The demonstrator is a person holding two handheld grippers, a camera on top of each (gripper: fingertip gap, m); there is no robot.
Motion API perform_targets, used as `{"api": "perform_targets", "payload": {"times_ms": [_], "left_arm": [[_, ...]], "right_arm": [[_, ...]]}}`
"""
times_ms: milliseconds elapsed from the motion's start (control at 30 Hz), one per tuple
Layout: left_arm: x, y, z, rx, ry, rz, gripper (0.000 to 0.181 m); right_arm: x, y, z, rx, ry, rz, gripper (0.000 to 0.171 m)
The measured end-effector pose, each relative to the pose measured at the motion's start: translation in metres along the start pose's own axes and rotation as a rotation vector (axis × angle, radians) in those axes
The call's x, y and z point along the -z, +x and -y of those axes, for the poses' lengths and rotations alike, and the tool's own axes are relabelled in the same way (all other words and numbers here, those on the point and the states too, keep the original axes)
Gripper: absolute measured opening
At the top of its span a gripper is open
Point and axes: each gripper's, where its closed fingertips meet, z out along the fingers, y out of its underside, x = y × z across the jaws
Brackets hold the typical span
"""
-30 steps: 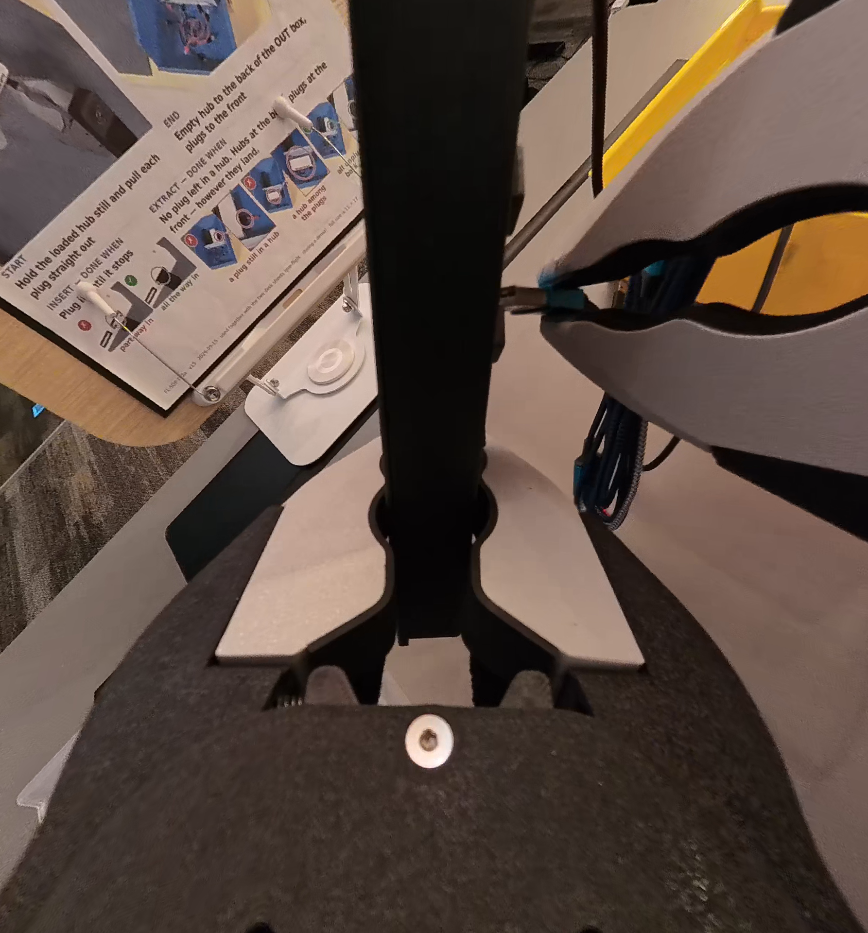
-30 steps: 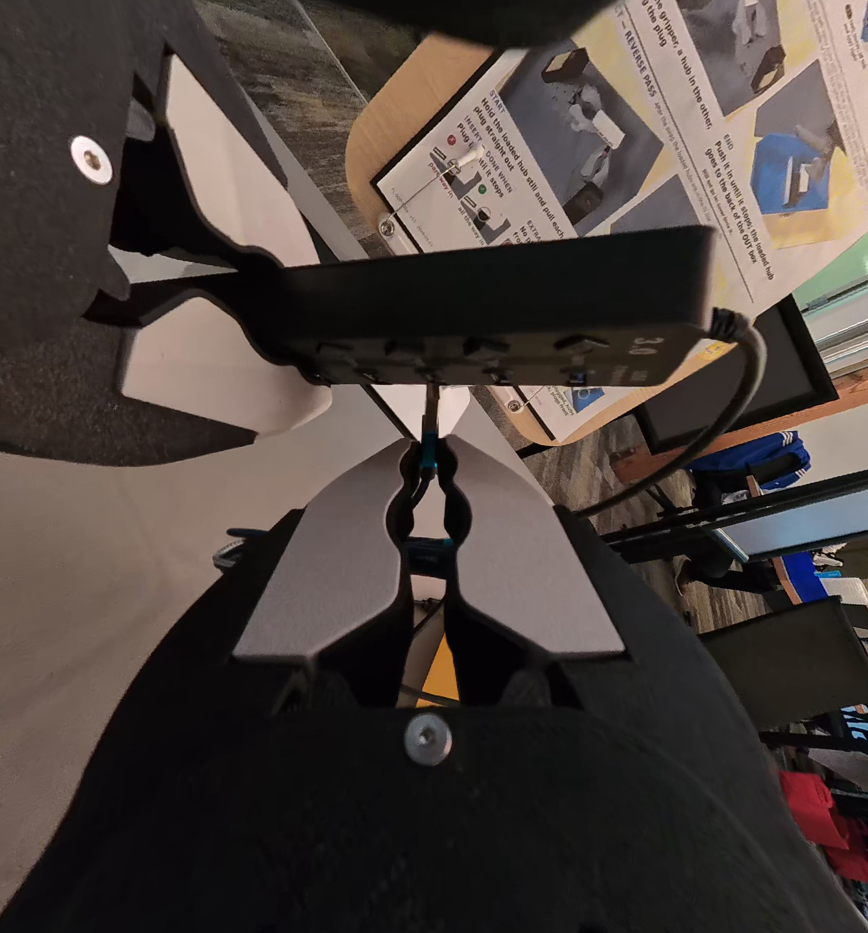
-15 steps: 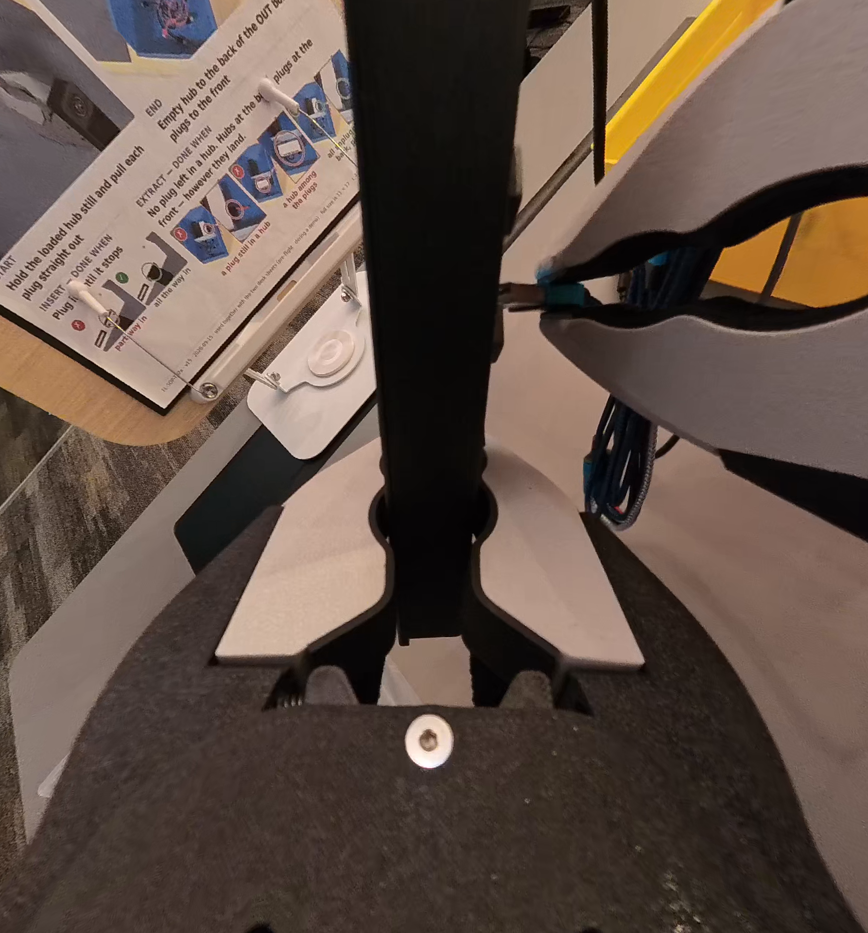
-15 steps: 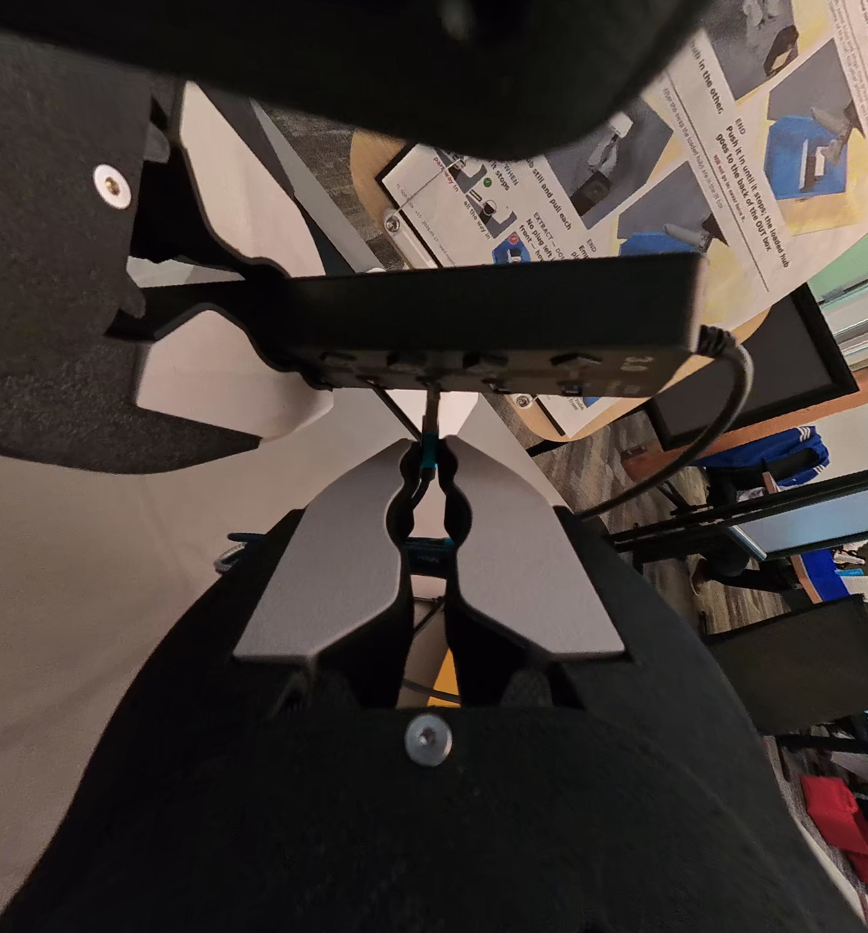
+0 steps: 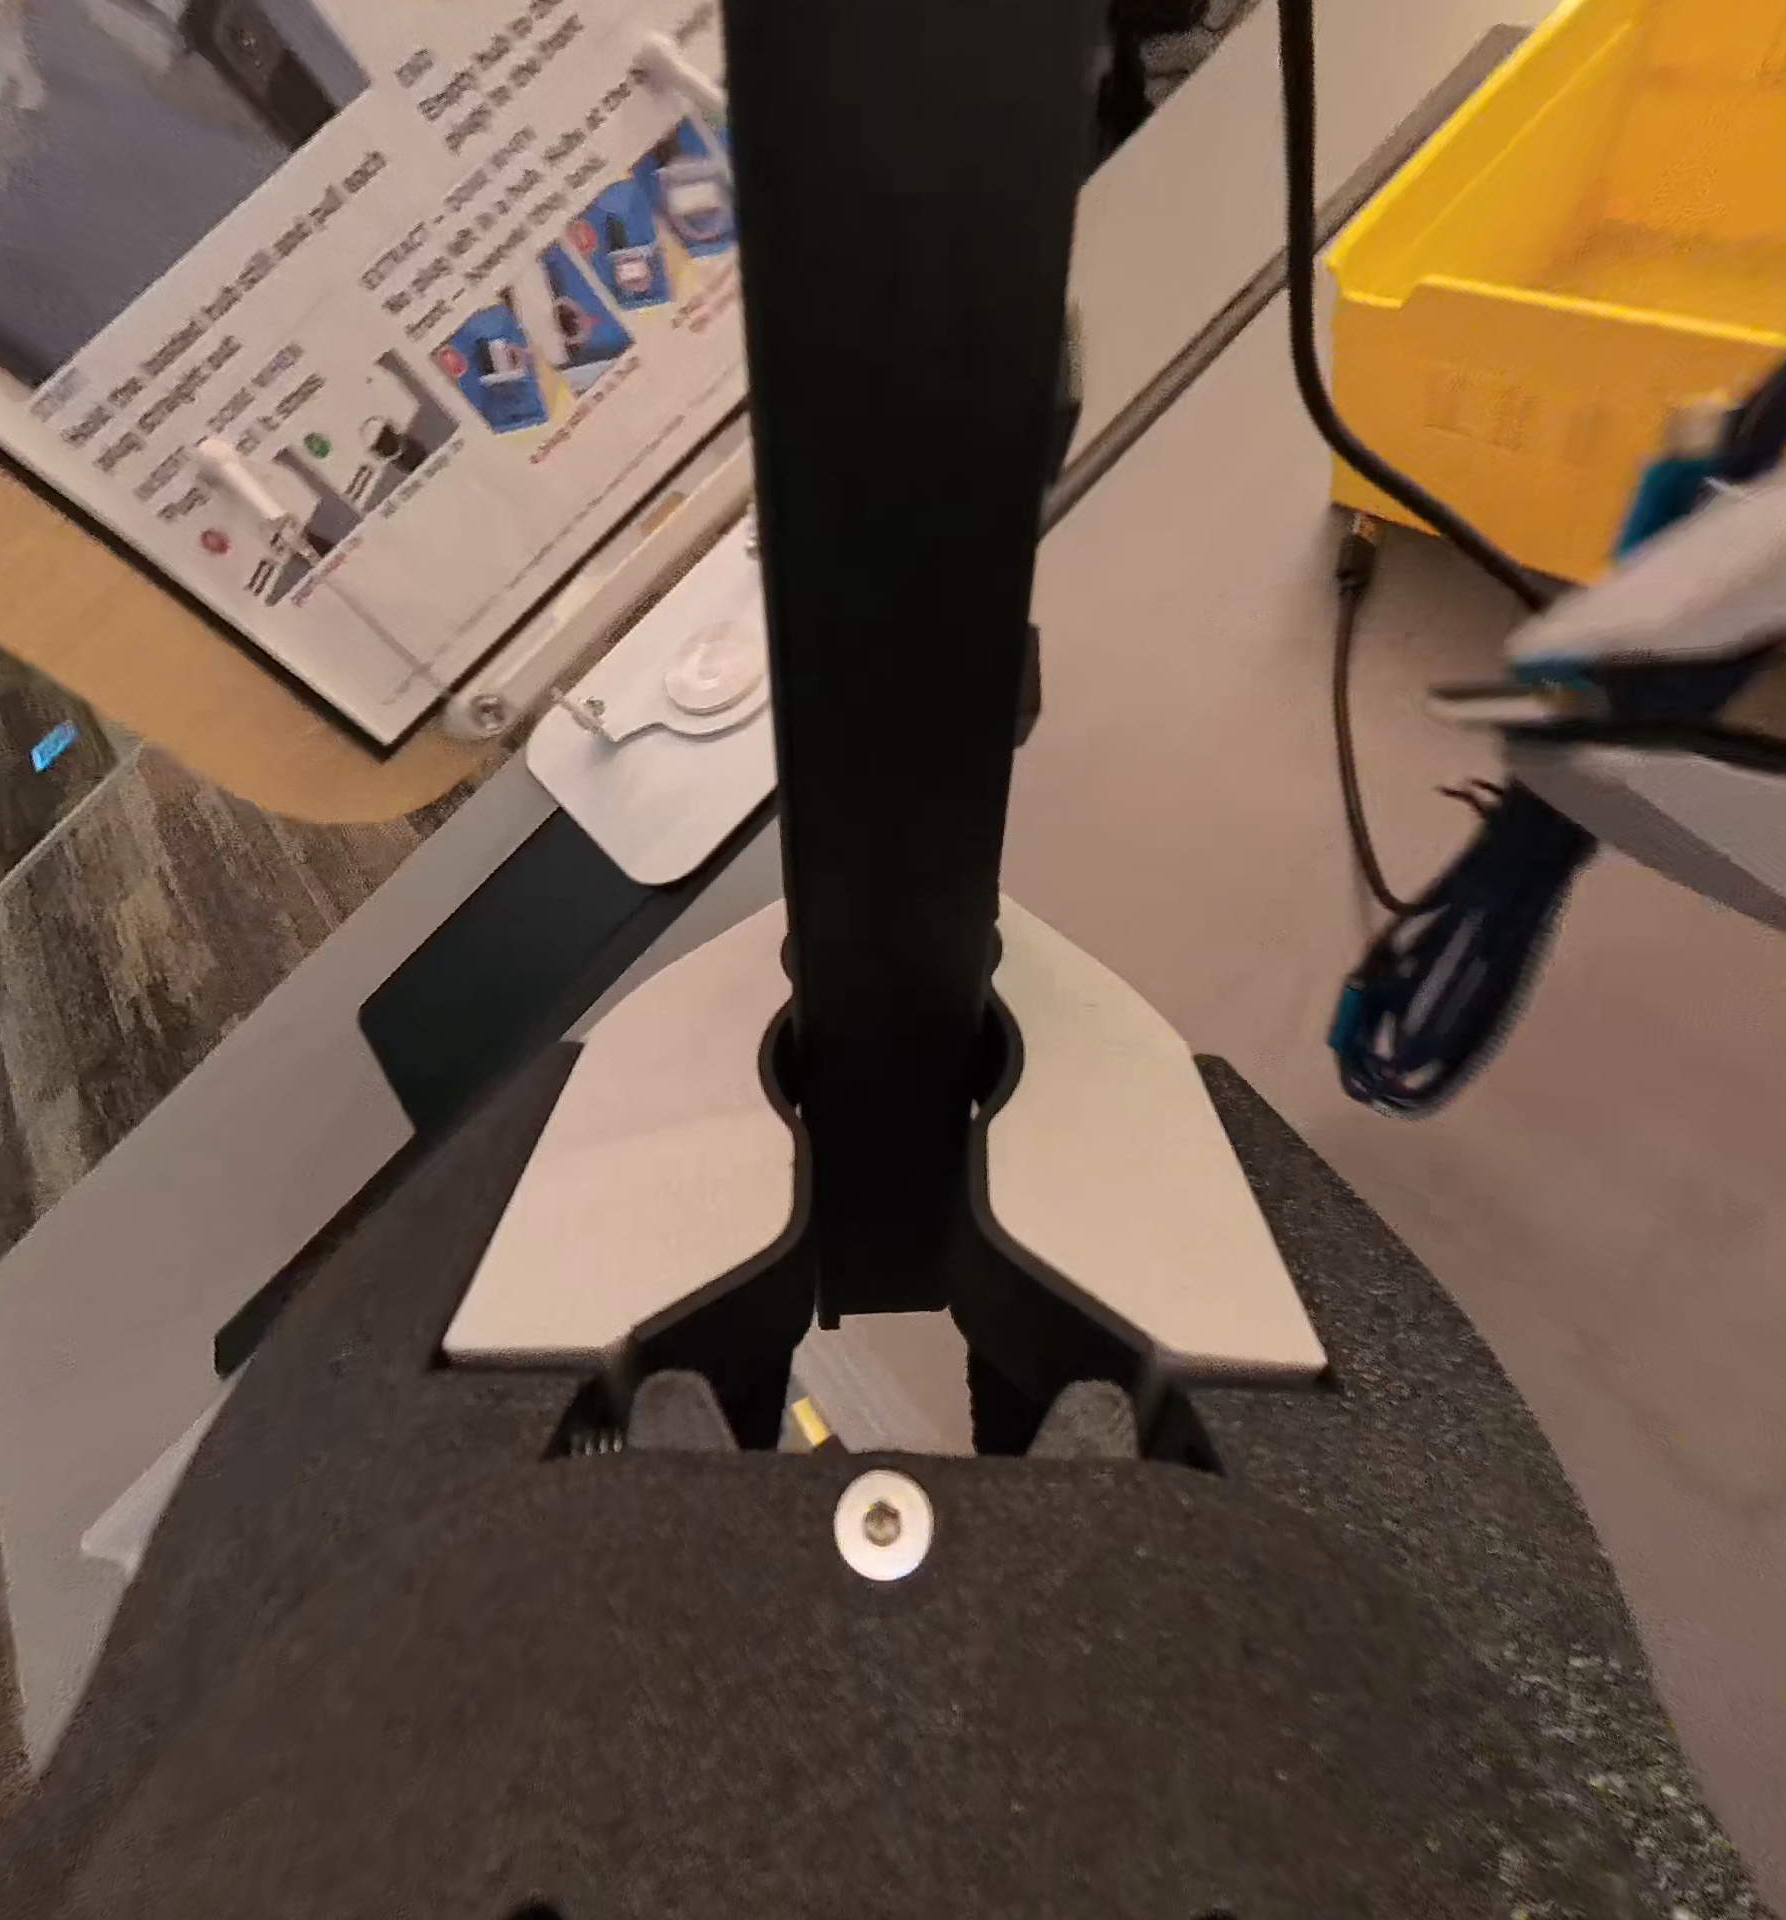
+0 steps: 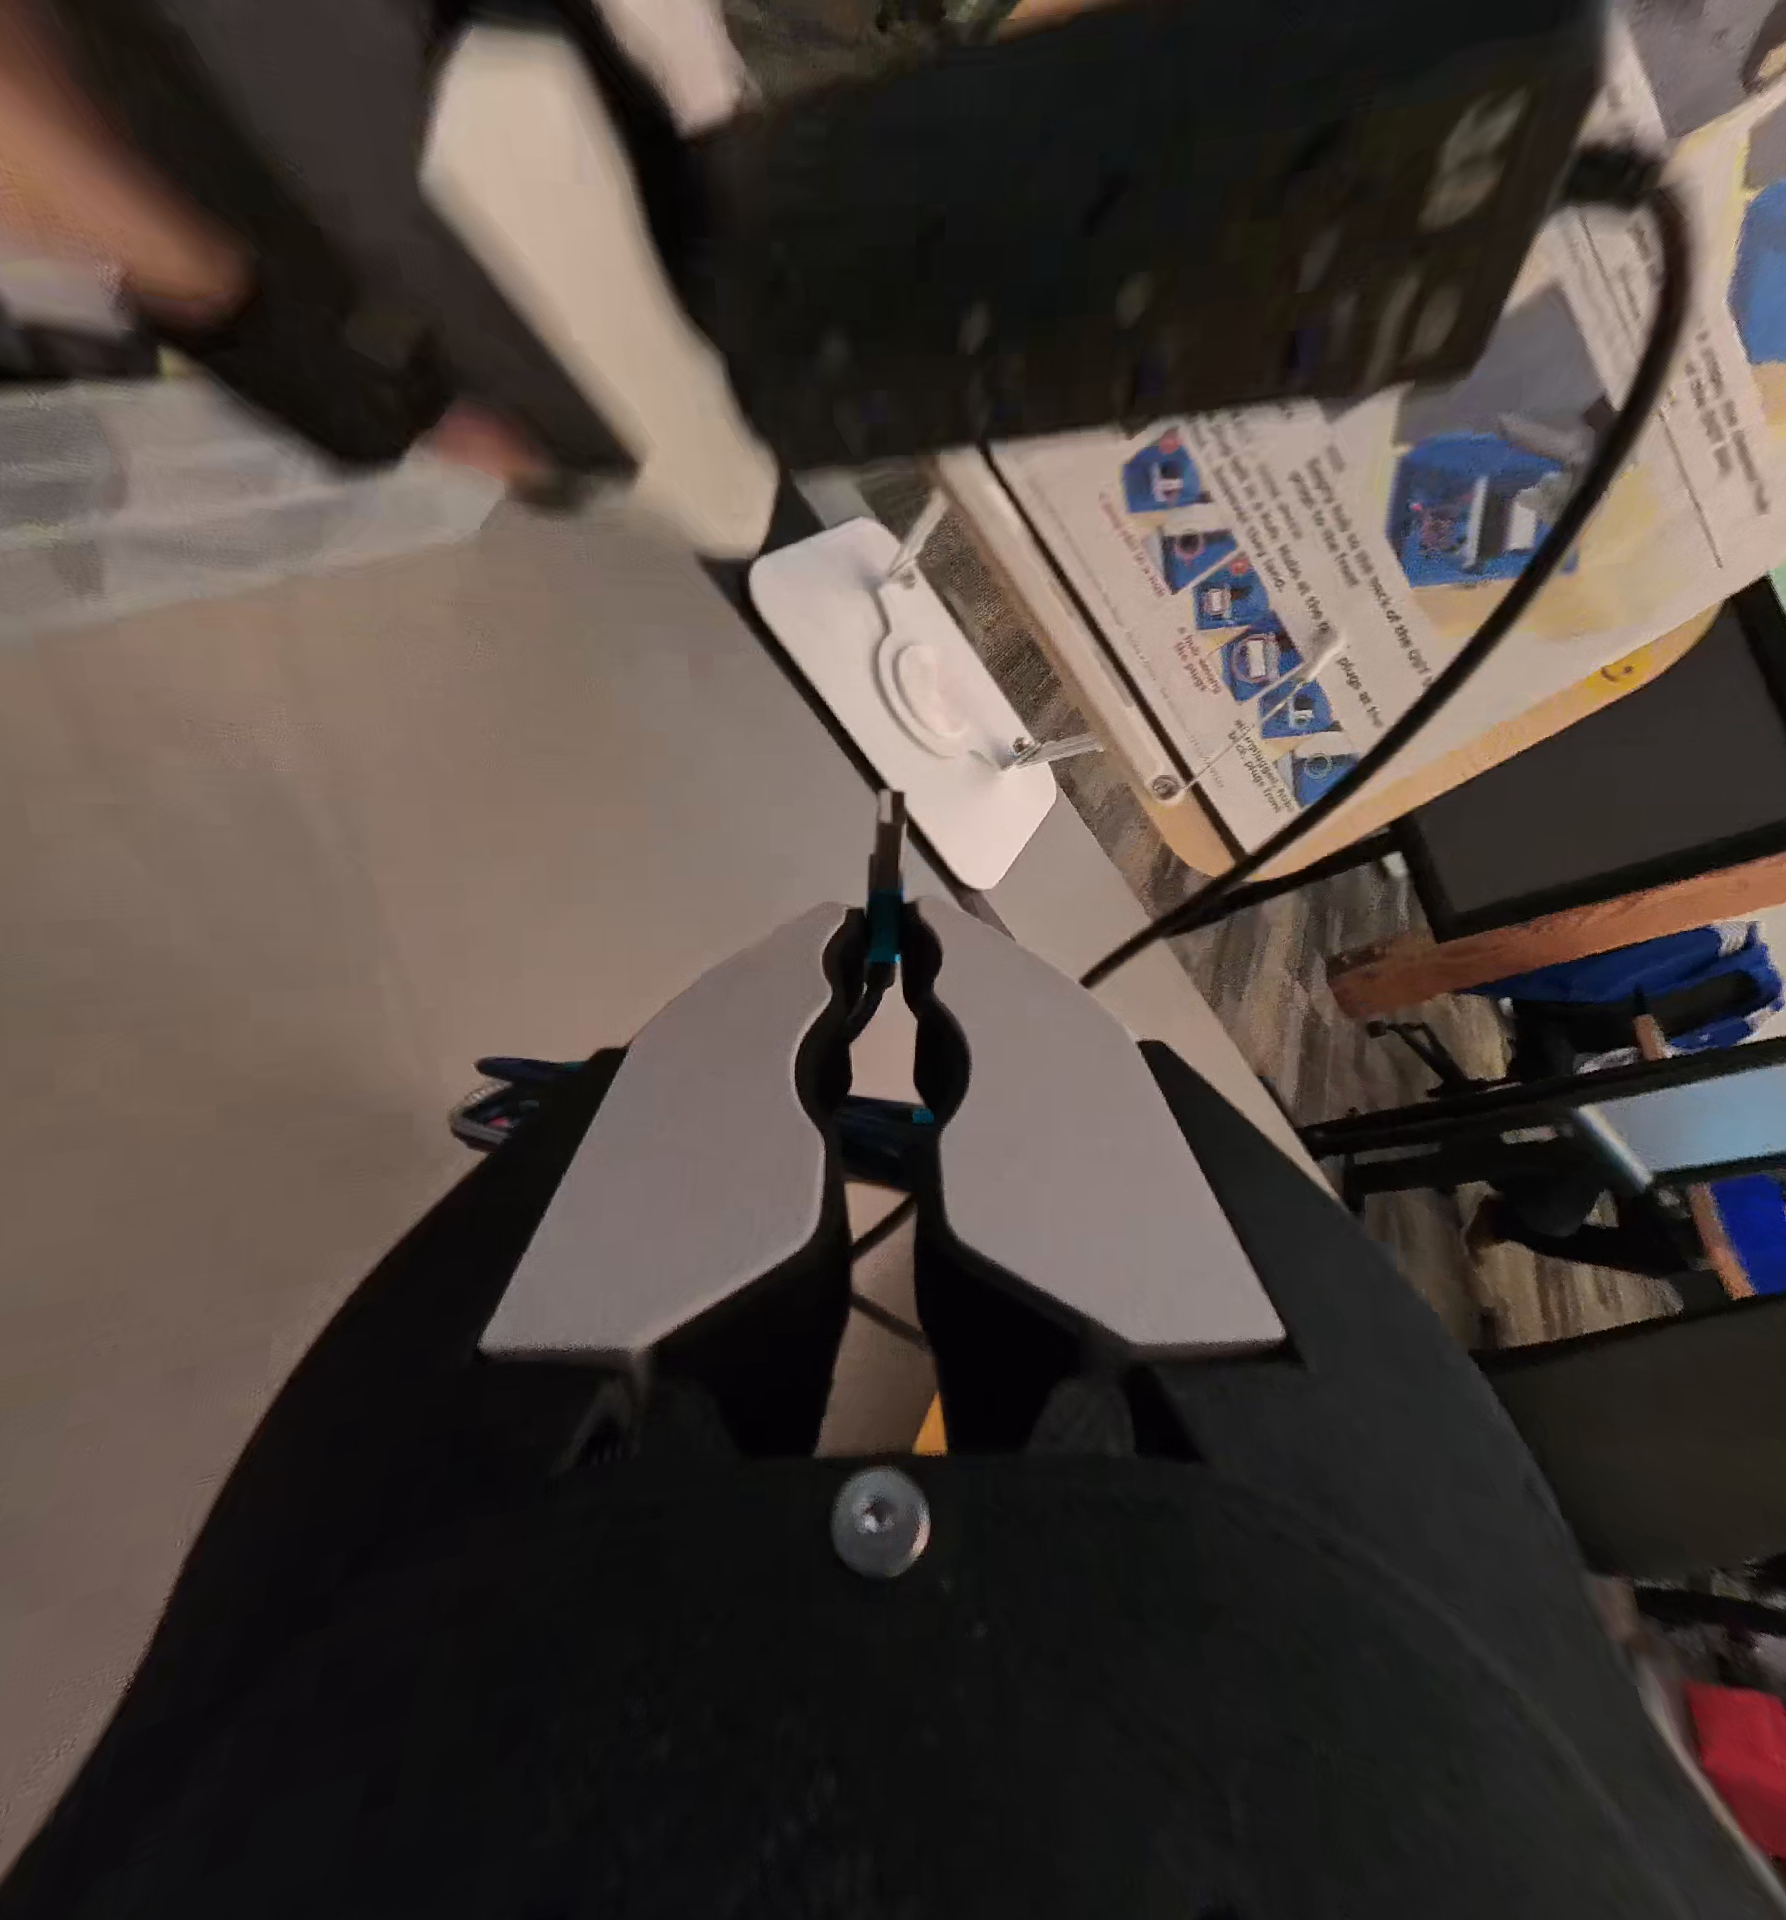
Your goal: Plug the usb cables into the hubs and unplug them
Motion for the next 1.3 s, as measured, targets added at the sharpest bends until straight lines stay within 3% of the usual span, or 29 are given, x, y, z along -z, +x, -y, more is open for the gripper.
{"api": "perform_targets", "payload": {"times_ms": [233,433,600,800,1033,1167,1300], "left_arm": [[0.025,-0.031,0.001,0.063,0.057,0.054,0.025],[0.023,-0.026,0.002,0.044,0.045,0.047,0.025],[0.020,-0.022,0.001,0.039,0.039,0.034,0.025],[0.022,-0.020,0.004,0.048,0.059,0.013,0.025],[0.022,-0.020,0.004,0.048,0.056,0.007,0.025],[0.021,-0.020,0.004,0.046,0.055,0.007,0.025],[0.021,-0.020,0.003,0.044,0.052,0.007,0.025]], "right_arm": [[0.032,-0.015,-0.036,0.442,-0.051,-0.239,0.009],[0.025,-0.078,-0.061,0.651,-0.148,-0.163,0.008],[0.014,-0.137,-0.053,0.606,-0.127,-0.066,0.008],[-0.003,-0.187,-0.076,0.609,-0.170,0.024,0.008],[-0.004,-0.192,-0.079,0.517,-0.186,0.088,0.011],[-0.002,-0.191,-0.081,0.413,-0.195,0.212,0.015],[0.014,-0.197,-0.078,0.196,-0.163,0.529,0.019]]}}
